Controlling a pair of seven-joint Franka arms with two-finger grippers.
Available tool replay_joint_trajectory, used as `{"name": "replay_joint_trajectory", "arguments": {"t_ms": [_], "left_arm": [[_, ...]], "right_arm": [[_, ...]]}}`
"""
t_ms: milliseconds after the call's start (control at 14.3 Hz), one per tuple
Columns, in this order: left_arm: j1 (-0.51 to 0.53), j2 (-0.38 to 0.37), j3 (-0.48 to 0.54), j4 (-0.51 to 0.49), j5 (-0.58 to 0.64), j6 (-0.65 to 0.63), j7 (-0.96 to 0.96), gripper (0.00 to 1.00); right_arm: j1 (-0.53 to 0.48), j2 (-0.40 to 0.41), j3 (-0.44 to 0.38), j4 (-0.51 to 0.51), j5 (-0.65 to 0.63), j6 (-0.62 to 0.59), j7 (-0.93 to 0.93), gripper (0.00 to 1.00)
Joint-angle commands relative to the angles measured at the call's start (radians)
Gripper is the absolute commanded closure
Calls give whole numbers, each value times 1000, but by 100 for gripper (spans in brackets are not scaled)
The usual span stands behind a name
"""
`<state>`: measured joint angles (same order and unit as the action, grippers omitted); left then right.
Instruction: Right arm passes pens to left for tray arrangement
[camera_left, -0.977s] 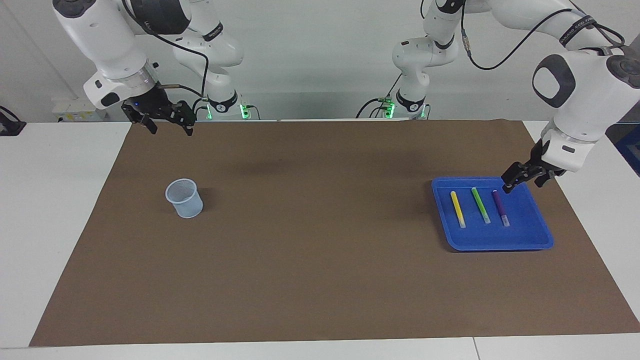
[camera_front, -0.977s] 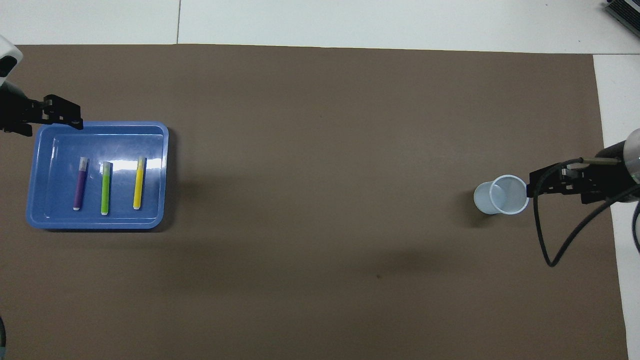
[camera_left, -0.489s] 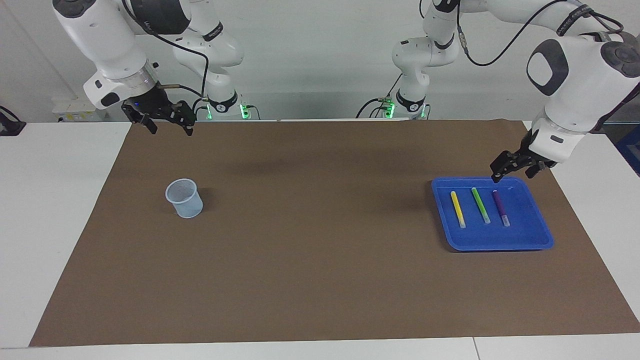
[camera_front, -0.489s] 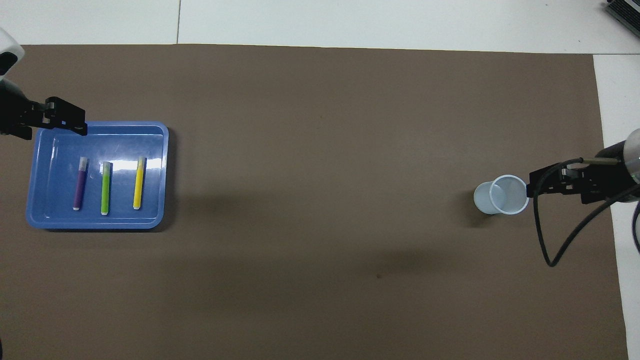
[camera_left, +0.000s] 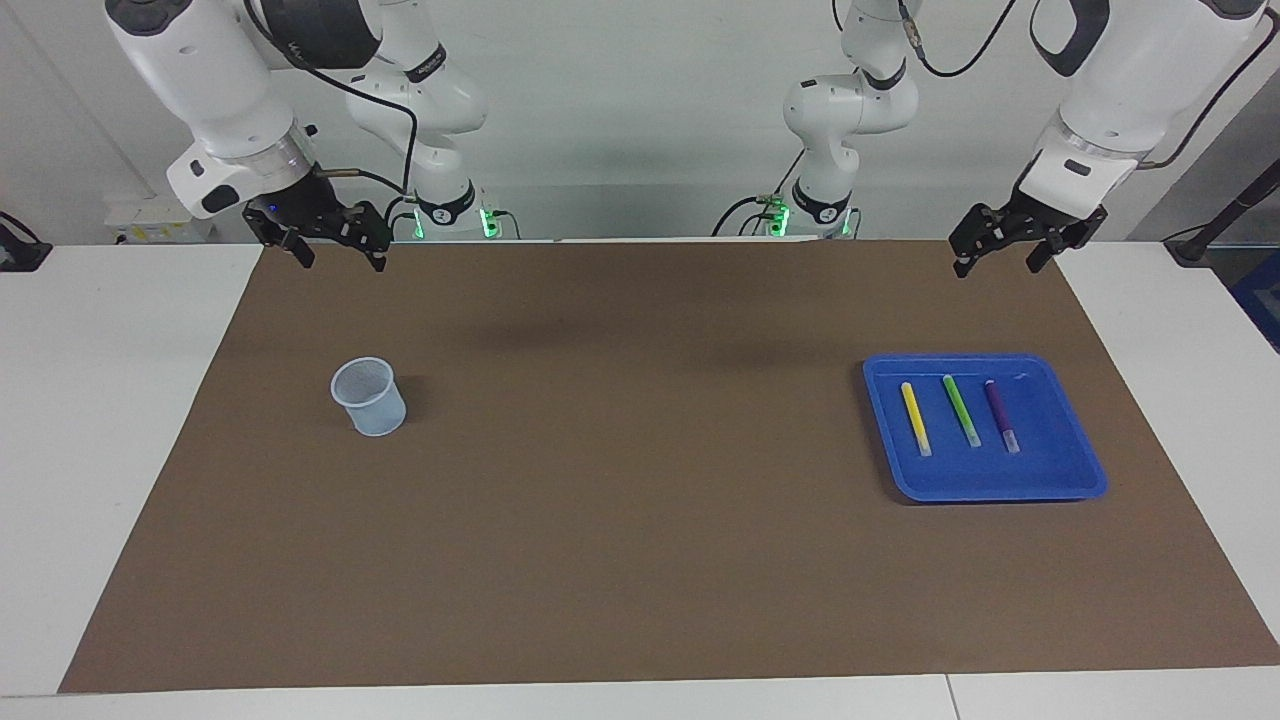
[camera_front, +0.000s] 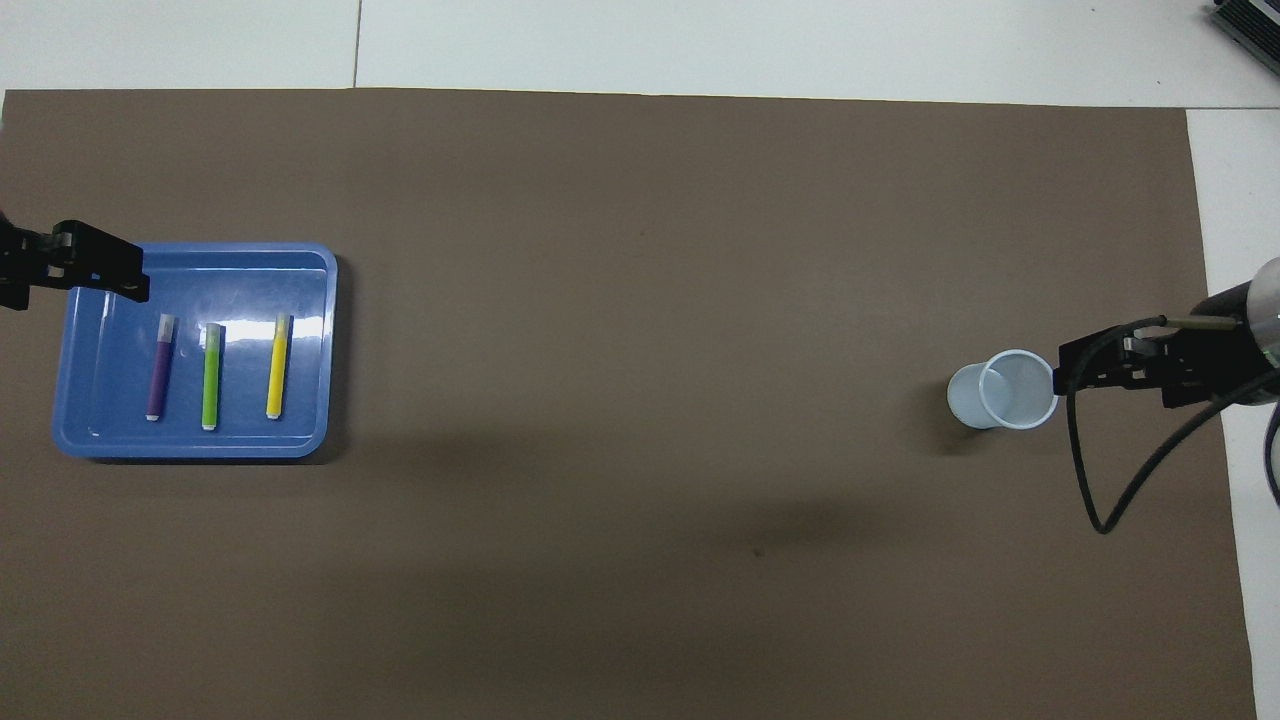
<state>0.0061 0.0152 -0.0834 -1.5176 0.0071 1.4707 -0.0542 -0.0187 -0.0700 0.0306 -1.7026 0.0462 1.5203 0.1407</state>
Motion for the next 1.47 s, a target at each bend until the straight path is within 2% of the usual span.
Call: {"name": "replay_joint_trajectory", "arguments": {"t_ms": [0,140,419,628,977,1117,1396], "left_arm": [[-6,-66,10,-81,-59,0,-9,0],[-8,-66,11,-87,-64,11,-12,0],[-18,-96,21,-168,-50,82,-19,0],[-14,-95,19,-154,19,68,-12,0],[-8,-86,24,-121,-26,25,-13,0],[-6,-78,24,-105,-44,13,-13,0],[-6,-78,24,-104,-47,11,-13,0]], "right_arm": [[-6,-5,2,1,17,-5,10,0],[-6,-4,2,1,17,-5,10,0],[-6,-5,2,1,17,-5,10,0],[2,-4,2,1,17,-5,10,0],[8,-22,9,1,-32,21,7,0],[11,-28,14,1,-101,43,2,0],[9,-28,14,-2,-112,90,2,0]]}}
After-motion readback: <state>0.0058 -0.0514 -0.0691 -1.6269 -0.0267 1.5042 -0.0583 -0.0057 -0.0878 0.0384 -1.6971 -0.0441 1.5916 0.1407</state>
